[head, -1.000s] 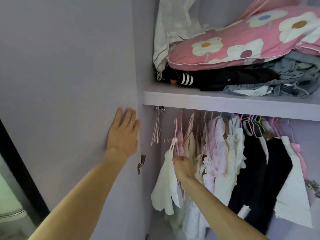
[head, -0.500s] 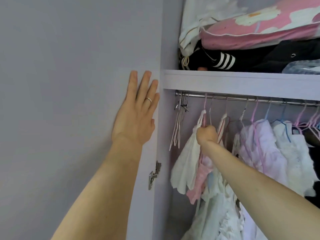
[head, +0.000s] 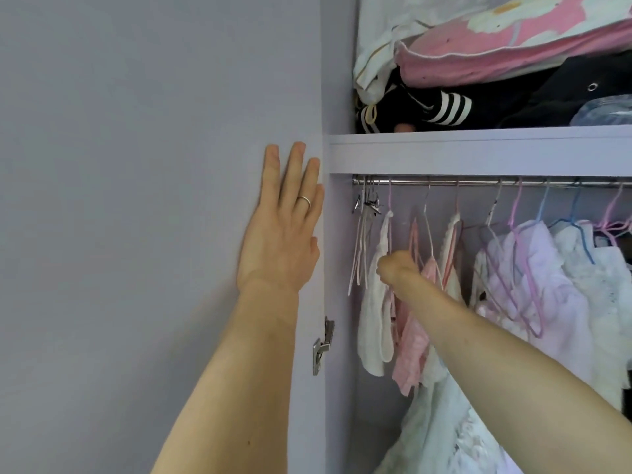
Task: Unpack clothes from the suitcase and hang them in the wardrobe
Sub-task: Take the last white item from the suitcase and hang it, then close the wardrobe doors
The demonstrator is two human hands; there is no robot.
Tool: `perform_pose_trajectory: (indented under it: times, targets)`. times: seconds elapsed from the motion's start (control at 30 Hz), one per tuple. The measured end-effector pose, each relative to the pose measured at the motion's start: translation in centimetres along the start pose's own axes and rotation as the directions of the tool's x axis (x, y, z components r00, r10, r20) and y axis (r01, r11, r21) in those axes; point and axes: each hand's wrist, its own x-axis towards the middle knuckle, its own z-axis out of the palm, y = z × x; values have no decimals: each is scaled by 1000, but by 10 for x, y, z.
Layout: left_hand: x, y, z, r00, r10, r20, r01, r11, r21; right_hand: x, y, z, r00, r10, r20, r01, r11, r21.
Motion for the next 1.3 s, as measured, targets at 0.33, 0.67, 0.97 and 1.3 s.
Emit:
perform_pose_trajectory:
  times: [0.33,0.67,0.97,1.3]
  targets:
    - [2,-15,-18,989,38,141,-9,980,-197,-88,1,-56,976,-70,208,110,976,-189]
    - [-56,-39,-110,842,277,462,168,680,-714,-241,25,-170,894,-323,310,414,862,-294]
    - [-149,-73,-156,850,299,434,215,555,-804,-344,22,-264,823,-481,301,567,688,-452]
    - [-230,-152,-172,842,-68,535,523,347,-778,-377,-13,-279,789,-531,310,612,726,-313]
